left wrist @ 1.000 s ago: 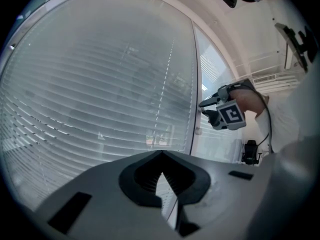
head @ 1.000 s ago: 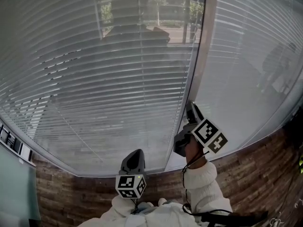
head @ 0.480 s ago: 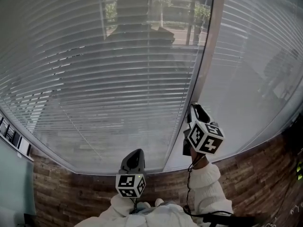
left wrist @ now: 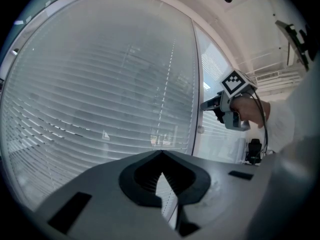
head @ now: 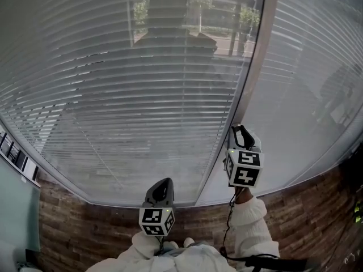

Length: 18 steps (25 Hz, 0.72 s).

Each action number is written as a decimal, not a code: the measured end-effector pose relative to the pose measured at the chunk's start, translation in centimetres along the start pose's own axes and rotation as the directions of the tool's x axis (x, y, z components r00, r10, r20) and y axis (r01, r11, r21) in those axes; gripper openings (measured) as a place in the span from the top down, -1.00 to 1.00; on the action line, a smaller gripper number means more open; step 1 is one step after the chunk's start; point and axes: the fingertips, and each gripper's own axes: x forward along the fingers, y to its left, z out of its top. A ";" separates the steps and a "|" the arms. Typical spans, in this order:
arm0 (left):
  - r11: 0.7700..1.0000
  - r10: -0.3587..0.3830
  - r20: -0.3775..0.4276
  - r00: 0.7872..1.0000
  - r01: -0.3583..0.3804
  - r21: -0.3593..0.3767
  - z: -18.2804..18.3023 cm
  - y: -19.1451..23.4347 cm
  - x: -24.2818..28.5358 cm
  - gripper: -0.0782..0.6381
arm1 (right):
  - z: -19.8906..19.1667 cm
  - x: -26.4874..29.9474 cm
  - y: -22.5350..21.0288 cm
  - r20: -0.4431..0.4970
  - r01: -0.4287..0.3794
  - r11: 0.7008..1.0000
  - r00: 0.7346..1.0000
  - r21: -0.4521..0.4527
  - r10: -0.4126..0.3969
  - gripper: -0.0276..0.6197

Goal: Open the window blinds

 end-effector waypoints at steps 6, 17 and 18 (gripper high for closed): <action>1.000 -0.003 -0.002 1.000 0.003 -0.001 -0.2 -0.2 0.1 0.79 | 0.3 -0.1 0.5 -0.017 0.005 0.985 1.000 -0.172 -0.008 0.51; 1.000 0.013 -0.008 1.000 -0.013 -0.006 -0.5 0.0 0.5 0.79 | 0.3 -0.1 1.0 -0.050 0.009 0.885 0.998 -0.465 -0.037 0.51; 1.000 0.014 -0.008 1.000 -0.014 -0.005 -0.5 0.0 0.5 0.79 | 0.3 -0.1 1.0 -0.050 0.010 0.868 0.998 -0.497 -0.040 0.51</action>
